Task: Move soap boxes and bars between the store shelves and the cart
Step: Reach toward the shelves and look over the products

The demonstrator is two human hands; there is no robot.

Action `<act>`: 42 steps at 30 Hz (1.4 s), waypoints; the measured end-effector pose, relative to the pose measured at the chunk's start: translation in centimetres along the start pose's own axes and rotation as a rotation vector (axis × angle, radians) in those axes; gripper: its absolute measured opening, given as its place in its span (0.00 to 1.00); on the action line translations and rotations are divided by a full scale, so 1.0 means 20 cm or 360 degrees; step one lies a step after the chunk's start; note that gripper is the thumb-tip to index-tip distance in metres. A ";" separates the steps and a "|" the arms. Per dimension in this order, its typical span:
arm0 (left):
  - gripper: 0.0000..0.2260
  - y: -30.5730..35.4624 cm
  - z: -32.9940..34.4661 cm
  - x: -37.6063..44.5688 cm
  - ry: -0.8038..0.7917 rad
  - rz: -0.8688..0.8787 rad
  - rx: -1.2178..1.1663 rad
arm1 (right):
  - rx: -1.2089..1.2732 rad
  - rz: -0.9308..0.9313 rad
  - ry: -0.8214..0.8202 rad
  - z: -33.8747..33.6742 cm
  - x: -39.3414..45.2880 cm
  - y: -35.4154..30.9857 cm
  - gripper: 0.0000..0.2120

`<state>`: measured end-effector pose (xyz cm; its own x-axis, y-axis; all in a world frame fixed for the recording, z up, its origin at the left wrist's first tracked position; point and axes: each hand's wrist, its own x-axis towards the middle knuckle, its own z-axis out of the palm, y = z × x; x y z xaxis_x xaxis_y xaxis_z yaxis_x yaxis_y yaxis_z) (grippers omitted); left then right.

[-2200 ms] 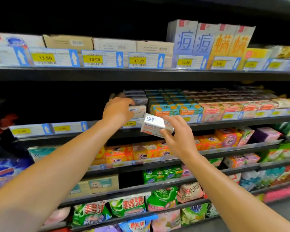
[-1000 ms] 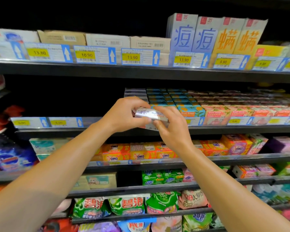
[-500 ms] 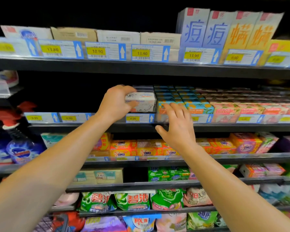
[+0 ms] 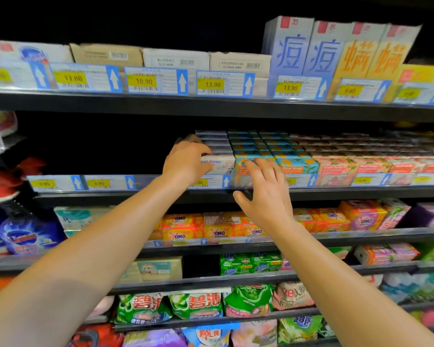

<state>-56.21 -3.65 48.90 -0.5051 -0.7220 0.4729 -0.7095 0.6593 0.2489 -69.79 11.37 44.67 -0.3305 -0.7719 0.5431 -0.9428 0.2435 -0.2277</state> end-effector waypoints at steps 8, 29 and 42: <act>0.14 -0.01 0.02 0.00 0.0012 0.0023 -0.0021 | -0.0055 0.0060 0.0025 0.02 0.00 -0.04 0.33; 0.24 -0.26 -0.10 -1.10 -0.0076 0.0154 -0.0238 | 0.0051 -0.0019 -0.0197 0.05 -0.89 -0.44 0.34; 0.24 -0.78 -0.30 -2.60 -0.0436 -0.0301 -0.0100 | 0.0346 -0.0230 -0.0933 0.28 -1.85 -1.14 0.35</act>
<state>-15.86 24.84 25.39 -0.4864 -0.8569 0.1709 -0.7760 0.5135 0.3662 -35.89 31.03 25.27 -0.0643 -0.9960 0.0623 -0.9254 0.0362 -0.3773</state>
